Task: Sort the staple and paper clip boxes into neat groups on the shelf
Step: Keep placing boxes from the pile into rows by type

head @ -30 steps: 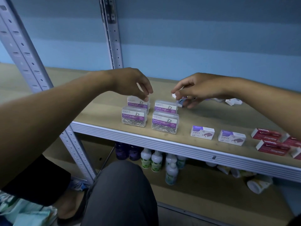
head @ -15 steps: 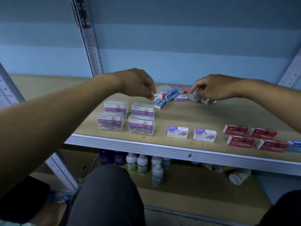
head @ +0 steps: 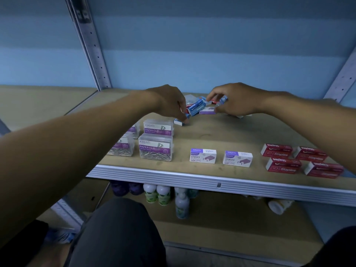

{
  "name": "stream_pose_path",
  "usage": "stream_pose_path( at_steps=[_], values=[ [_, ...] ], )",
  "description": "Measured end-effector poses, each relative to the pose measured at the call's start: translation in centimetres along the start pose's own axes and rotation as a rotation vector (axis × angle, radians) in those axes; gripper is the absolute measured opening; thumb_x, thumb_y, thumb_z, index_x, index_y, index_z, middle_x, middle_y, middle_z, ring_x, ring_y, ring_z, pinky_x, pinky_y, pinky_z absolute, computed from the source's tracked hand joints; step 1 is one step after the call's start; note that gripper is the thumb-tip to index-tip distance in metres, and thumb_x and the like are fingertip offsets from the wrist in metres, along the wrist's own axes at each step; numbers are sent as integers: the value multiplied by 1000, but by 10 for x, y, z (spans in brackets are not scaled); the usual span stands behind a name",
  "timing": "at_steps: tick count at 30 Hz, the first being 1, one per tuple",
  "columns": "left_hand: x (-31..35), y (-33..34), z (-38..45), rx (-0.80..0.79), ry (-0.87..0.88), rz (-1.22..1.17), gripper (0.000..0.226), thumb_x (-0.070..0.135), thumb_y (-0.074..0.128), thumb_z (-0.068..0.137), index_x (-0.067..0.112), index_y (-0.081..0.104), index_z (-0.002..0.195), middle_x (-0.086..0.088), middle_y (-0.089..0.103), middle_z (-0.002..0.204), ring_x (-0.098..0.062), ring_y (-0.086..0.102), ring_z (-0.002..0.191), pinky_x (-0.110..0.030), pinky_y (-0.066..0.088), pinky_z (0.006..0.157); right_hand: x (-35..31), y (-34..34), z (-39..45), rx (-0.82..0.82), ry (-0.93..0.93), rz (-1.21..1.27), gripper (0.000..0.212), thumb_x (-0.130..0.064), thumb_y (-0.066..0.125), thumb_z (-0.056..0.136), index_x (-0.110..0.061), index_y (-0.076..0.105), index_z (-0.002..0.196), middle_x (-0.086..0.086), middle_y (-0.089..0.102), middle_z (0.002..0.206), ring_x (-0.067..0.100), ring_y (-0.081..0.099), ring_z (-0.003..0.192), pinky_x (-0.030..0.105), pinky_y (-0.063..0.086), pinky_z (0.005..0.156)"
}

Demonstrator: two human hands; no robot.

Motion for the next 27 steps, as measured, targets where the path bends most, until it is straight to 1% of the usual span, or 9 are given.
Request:
stream_pose_path(
  at_steps=[4,6,8,11,14,18,21,23,27],
  values=[
    [0,4,11,5,-27,27,49,62,69,78,27,69,113,4,63,115,-20,58,107,-34,50,90,-1,6,17,23,-29,-10,36,-27,65,91,-33,62,126,-5,64,122,16,56,108,29,41,84],
    [-1,7,17,-8,-39,24,50,64,70,75,25,71,107,1,68,110,-21,65,101,-34,53,88,-2,10,24,24,-36,3,36,-27,65,90,-33,62,126,-4,64,122,16,57,110,32,44,88],
    [0,9,20,-12,-44,28,50,65,71,73,25,72,102,0,70,105,-21,69,90,-31,54,81,-3,13,29,24,-46,9,36,-27,66,91,-32,62,126,-4,63,123,17,58,112,34,47,93],
    [1,11,24,-21,-48,13,48,61,74,74,22,73,101,-1,71,102,-16,70,69,-27,52,70,-7,17,37,36,-71,14,37,-26,68,91,-30,62,127,-3,64,123,17,58,108,31,45,88],
    [1,13,25,-20,-53,-33,45,55,79,72,21,73,100,0,74,97,-13,70,60,-27,55,72,-10,22,43,59,-91,14,38,-24,72,88,-32,65,124,-4,65,121,16,58,107,29,42,84],
    [1,15,25,-10,-42,-32,44,48,81,73,19,72,105,-2,74,103,-13,70,65,-29,54,80,-13,22,45,135,-95,3,28,-16,68,86,-28,72,112,-3,69,113,12,57,99,27,42,79],
    [1,14,24,8,-34,-60,39,39,84,73,19,73,104,-1,74,106,-18,73,72,-24,51,70,-13,18,43,201,-84,16,21,-14,67,87,-25,75,104,-1,70,105,12,58,90,25,41,70],
    [1,13,23,7,-32,-67,37,34,85,74,18,73,106,1,73,107,-19,74,73,-21,48,66,-12,16,41,223,-80,16,19,-14,66,87,-23,76,101,-1,71,101,13,58,87,20,40,64],
    [1,12,23,8,-25,-71,36,34,83,74,20,74,107,2,73,108,-21,72,88,-22,47,67,-8,11,34,235,-50,46,18,-16,66,88,-23,77,100,-2,70,99,10,58,86,14,38,64]
  ],
)
Point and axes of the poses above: each hand's wrist, its own z-axis towards the middle knuckle, its own y-axis out of the palm, x = y × z, the point moved 8 cm from there along z, towards the middle knuckle
